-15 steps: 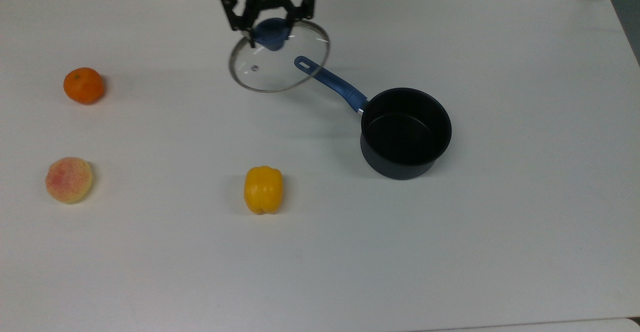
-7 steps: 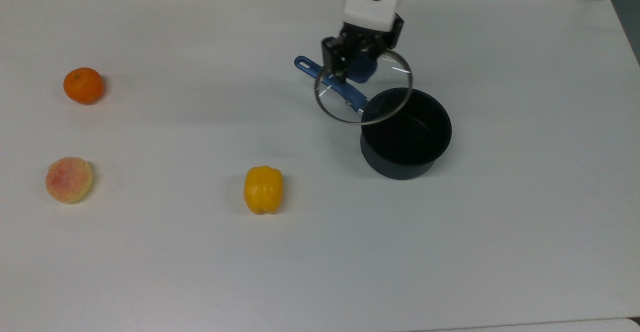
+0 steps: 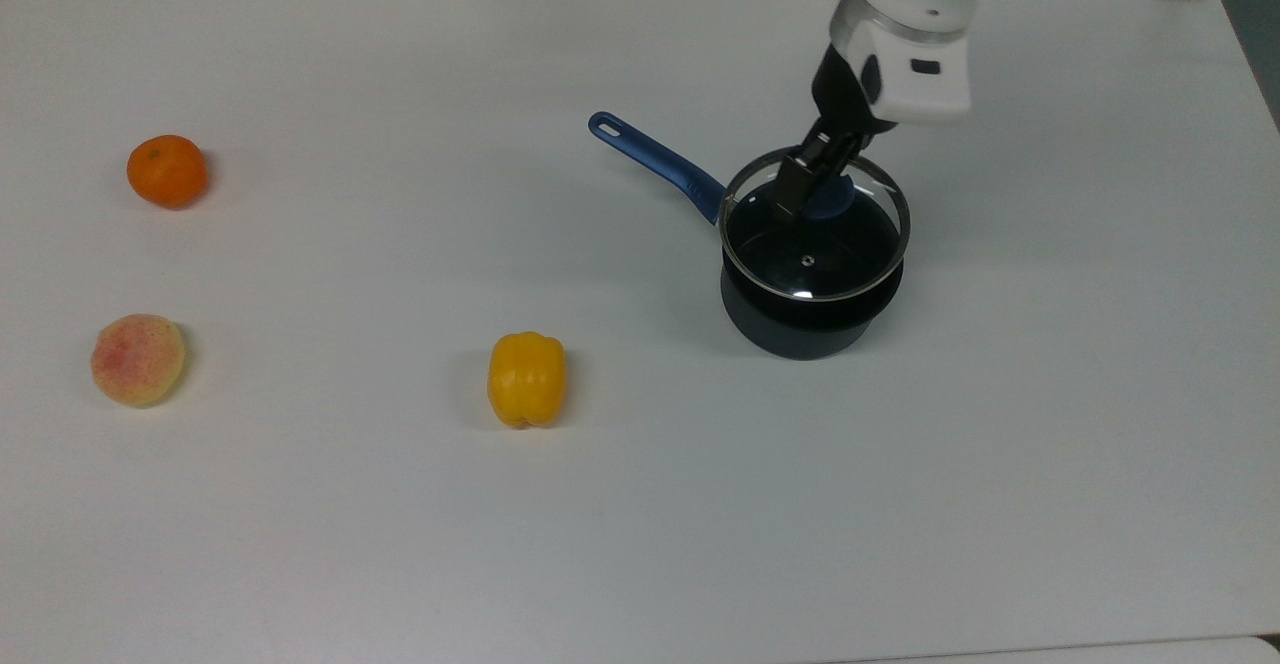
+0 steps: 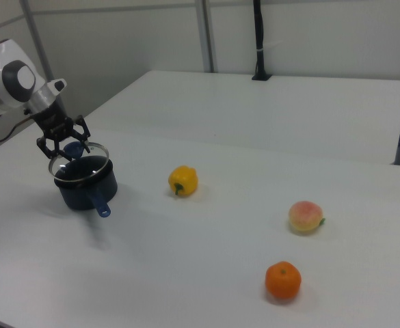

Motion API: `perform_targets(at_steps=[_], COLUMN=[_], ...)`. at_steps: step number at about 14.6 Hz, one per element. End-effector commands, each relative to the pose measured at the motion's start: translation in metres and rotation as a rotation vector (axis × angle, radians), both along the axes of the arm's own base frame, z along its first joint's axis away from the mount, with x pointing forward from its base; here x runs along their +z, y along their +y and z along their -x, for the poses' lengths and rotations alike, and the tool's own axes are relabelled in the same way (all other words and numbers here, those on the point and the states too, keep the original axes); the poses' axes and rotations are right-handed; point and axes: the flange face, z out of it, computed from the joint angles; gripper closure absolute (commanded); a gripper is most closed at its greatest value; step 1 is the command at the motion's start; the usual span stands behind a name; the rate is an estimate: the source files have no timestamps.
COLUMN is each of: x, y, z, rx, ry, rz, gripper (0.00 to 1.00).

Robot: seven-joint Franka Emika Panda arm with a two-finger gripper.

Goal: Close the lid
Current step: 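Carry the glass lid over to the black saucepan, then lower the lid onto the saucepan rim and settle it flat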

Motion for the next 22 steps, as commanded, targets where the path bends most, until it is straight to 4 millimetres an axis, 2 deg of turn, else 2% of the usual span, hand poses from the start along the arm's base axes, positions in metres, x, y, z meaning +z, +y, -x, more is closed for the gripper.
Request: perform_targets(at_steps=[1,5,9,17,22], x=[-0.003,-0.015,-0.027,-0.036,-0.032], y=[0.019,0.034,0.036,0.031,0.026], z=[-0.011,-0.007,-0.007,-0.007,-0.009], rx=[0.12,0.157,0.161,0.162,0.147], ry=[-0.035,-0.023,-0.006,0.003,0.0], rz=[0.062,0.073,0.082,0.109,0.102], gripper=[0.84,0.84,0.84,0.84,0.84])
